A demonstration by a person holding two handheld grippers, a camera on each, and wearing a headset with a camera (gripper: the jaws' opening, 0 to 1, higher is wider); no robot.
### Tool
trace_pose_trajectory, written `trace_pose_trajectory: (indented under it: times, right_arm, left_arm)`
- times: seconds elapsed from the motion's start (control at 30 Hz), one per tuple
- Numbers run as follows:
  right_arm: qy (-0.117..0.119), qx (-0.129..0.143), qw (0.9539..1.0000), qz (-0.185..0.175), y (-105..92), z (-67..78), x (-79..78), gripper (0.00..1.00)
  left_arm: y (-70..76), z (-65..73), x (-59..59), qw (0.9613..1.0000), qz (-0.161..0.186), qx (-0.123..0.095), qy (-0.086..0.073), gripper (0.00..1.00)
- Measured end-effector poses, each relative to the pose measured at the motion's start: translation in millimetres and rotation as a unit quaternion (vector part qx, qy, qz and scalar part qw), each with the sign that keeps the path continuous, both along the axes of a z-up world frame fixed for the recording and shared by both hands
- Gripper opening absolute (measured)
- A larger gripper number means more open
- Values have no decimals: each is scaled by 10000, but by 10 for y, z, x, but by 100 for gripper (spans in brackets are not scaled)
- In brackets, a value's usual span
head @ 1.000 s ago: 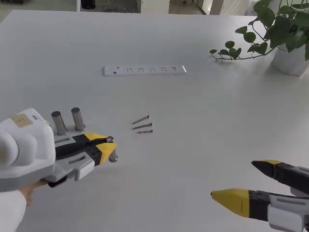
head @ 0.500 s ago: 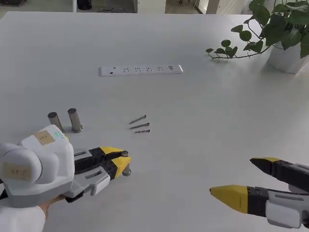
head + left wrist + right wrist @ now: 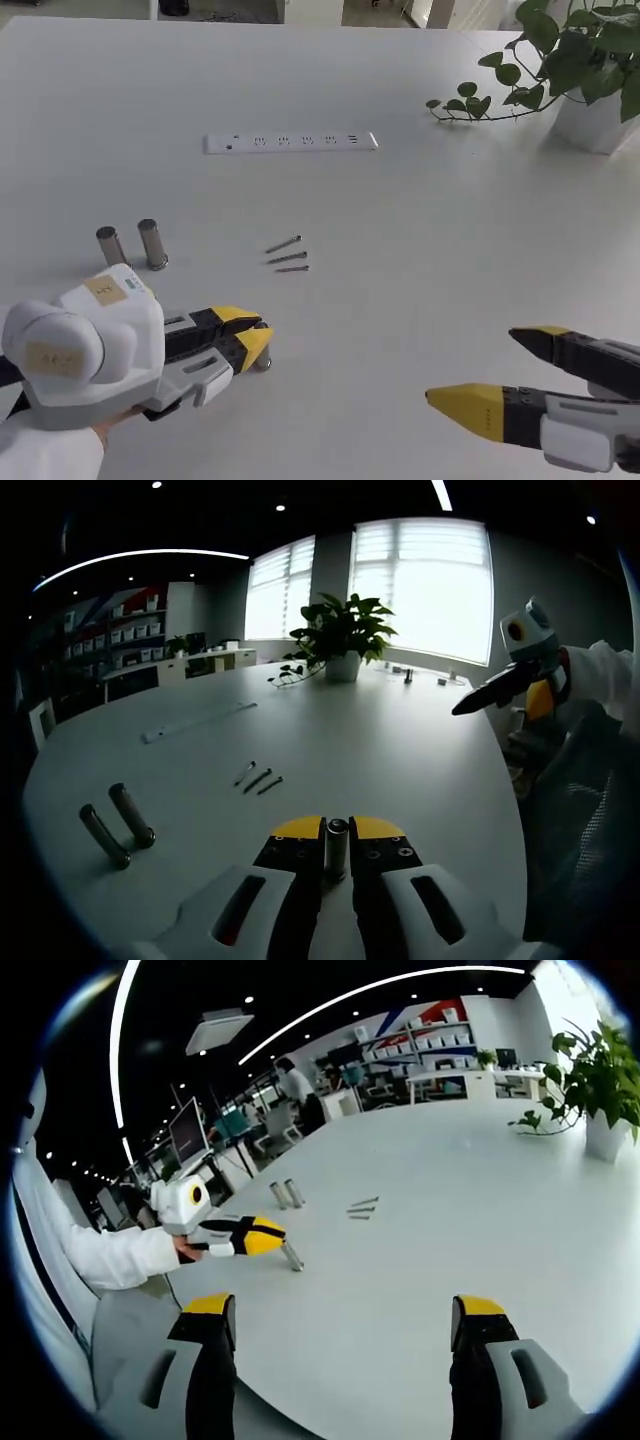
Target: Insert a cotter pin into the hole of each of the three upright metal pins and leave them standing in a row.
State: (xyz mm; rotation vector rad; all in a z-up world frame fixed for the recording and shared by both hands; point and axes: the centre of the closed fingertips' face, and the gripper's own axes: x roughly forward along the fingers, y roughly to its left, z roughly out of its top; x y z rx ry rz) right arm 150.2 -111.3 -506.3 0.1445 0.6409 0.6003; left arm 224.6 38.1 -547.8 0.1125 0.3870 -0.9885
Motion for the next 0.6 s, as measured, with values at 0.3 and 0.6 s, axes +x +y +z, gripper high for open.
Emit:
trace_pose_trajectory:
  times: [0.3,0.6]
  right_arm:
    - [11,9,10000,31,25,-4,0,87]
    - [11,22,10000,74,41,-5,-12,87]
  left_arm:
    - [11,9,28,9995,121,-207,221,15]
    - [222,174,41,9982,216,-436,363,53]
